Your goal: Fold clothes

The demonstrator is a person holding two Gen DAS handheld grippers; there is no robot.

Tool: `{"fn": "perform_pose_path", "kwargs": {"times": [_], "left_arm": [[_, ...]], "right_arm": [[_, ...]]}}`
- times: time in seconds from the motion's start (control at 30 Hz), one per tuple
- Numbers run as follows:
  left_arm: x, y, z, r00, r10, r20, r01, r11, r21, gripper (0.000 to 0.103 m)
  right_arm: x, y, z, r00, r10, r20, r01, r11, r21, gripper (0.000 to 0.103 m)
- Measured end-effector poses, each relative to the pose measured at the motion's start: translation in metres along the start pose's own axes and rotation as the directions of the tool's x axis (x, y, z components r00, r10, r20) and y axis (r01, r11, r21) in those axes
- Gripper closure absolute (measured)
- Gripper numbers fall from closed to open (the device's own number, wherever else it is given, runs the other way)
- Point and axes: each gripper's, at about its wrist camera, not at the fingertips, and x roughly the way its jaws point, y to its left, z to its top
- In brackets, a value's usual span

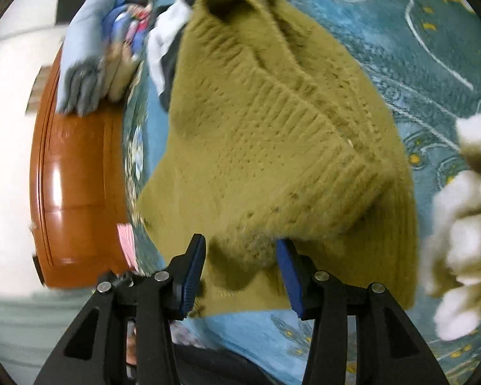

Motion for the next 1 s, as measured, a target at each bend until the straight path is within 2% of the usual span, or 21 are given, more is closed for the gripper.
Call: {"fn": "perform_pose_path", "kwargs": {"times": [0.03,0.07,0.1,0.17,0.27,0.37,0.43,0.47,0.53,0.6,0.67,0.83,1.0], "left_arm": [[0.000,0.001,0.000,1.000,0.001,0.003,-0.001,1.000,-0.012,0.057],[0.000,0.001,-0.001,1.000,0.004,0.010,-0.003,1.000,-0.018,0.082],[-0.001,-0.002,-0.002,1.000,0.014,0.016,-0.014,1.000,-0.008,0.091],[-0.007,-0.013,-0.007,0.998,0.040,0.038,-0.042,0.998,0.054,0.092],[-0.032,-0.044,-0.021,0.994,0.017,0.105,-0.039,0.978,0.204,0.092],[-0.070,-0.072,-0.048,0.987,-0.046,0.157,-0.016,0.928,0.373,0.092],[-0.085,-0.076,-0.062,0.983,-0.057,0.176,-0.024,0.904,0.426,0.092],[-0.083,-0.071,-0.064,0.985,-0.029,0.172,-0.048,0.903,0.426,0.092],[-0.062,-0.053,-0.060,0.987,0.078,0.139,-0.128,0.909,0.396,0.092],[-0.041,-0.036,-0.059,0.981,0.168,0.097,-0.192,0.911,0.365,0.092],[-0.024,-0.023,-0.064,0.978,0.207,0.038,-0.208,0.923,0.325,0.092],[-0.032,-0.028,-0.080,0.970,0.238,0.054,-0.241,0.896,0.372,0.092],[-0.053,-0.029,-0.093,0.971,0.229,0.072,-0.239,0.897,0.371,0.092]], "right_arm": [[0.003,-0.002,0.003,1.000,0.025,-0.002,-0.025,0.999,0.042,0.057],[0.005,-0.003,0.005,0.999,0.042,-0.001,-0.041,0.996,0.074,0.067],[0.006,-0.002,0.006,0.999,0.039,0.003,-0.039,0.996,0.085,0.073],[0.004,0.001,0.010,1.000,0.025,0.007,-0.025,0.996,0.089,0.084],[-0.009,0.021,0.021,0.999,0.011,0.049,-0.011,1.000,0.016,0.090],[-0.041,0.055,0.023,0.990,0.054,0.129,-0.038,0.991,-0.125,0.091],[-0.066,0.073,0.015,0.980,0.100,0.170,-0.058,0.971,-0.233,0.091],[-0.071,0.074,0.009,0.979,0.099,0.180,-0.049,0.963,-0.264,0.091],[-0.075,0.071,-0.003,0.979,0.085,0.186,-0.023,0.950,-0.312,0.091],[-0.056,0.040,-0.011,0.992,-0.009,0.123,0.042,0.962,-0.271,0.091],[-0.031,-0.002,-0.018,0.992,-0.115,0.045,0.121,0.981,-0.155,0.097],[-0.034,-0.038,-0.025,0.990,-0.132,0.049,0.135,0.988,-0.078,0.098],[-0.060,-0.044,-0.025,0.987,-0.123,0.101,0.132,0.988,-0.080,0.097]]}}
